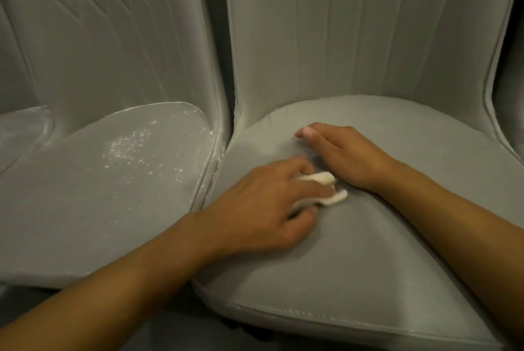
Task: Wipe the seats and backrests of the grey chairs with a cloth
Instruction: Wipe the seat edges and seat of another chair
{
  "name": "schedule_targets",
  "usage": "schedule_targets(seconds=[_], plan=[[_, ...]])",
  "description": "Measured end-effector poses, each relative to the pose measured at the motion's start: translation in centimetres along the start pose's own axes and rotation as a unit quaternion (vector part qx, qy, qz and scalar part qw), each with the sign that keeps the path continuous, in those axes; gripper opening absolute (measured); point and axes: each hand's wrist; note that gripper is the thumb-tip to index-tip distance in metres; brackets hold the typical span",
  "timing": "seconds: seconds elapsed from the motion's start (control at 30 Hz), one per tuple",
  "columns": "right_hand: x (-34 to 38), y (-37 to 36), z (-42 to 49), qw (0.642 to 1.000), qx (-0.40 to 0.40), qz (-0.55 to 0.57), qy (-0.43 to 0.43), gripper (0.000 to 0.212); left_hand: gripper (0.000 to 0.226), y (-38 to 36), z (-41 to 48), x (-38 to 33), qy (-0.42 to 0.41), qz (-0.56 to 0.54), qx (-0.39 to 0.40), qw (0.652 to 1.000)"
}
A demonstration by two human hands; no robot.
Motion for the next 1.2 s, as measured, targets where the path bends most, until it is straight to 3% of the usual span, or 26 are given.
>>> schedule_targets(seconds=[0.07,0.13,0.27,0.37,0.53,0.67,0.83,0.93,1.03,1.2], plan=[[0.1,-0.1,0.0,0.998,0.006,-0.058,0.012,0.034,0.050,0.6,-1.0,-0.1,-0.023,0.002,0.027,0.999],[0.2,-0.2,0.1,0.994,0.010,-0.101,0.028,0.031,0.052,1.4,-1.8,0.6,0.009,0.015,0.032,0.999],[-0.2,-0.4,0.2,0.984,-0.008,-0.169,0.058,0.034,0.046,2.3,-2.1,4.6,0.142,0.109,-0.006,0.984],[-0.3,-0.4,0.3,0.975,-0.025,-0.220,0.032,0.040,0.046,1.8,0.3,8.3,0.253,0.111,-0.026,0.961],[0.2,-0.5,0.0,0.966,-0.013,-0.257,-0.008,0.047,0.036,-0.6,6.0,9.7,0.256,0.049,-0.070,0.963],[1.1,0.0,-0.9,0.950,-0.039,-0.308,-0.031,0.047,0.034,-2.0,7.5,8.5,0.208,0.084,-0.055,0.973],[-2.8,5.8,-1.5,0.930,-0.007,-0.361,-0.066,0.054,0.038,-3.0,10.9,10.6,0.252,0.101,-0.047,0.961],[-7.0,10.8,-2.5,0.928,-0.011,-0.344,-0.139,0.054,0.033,-4.1,14.0,9.8,0.224,0.066,-0.063,0.970],[-9.6,12.0,-3.6,0.950,-0.052,-0.297,-0.086,0.041,0.035,-4.8,16.4,7.8,0.174,0.034,-0.050,0.983],[-10.7,11.5,-3.4,0.960,-0.096,-0.254,-0.070,0.046,0.032,-4.8,13.8,1.1,-0.032,-0.060,-0.016,0.998]])
Point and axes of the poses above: each hand's wrist, its own z-axis towards the middle knuckle, its own y-axis out of the back of the hand, x = y × z, and after that the axes turned 4 degrees about -y, right-handed
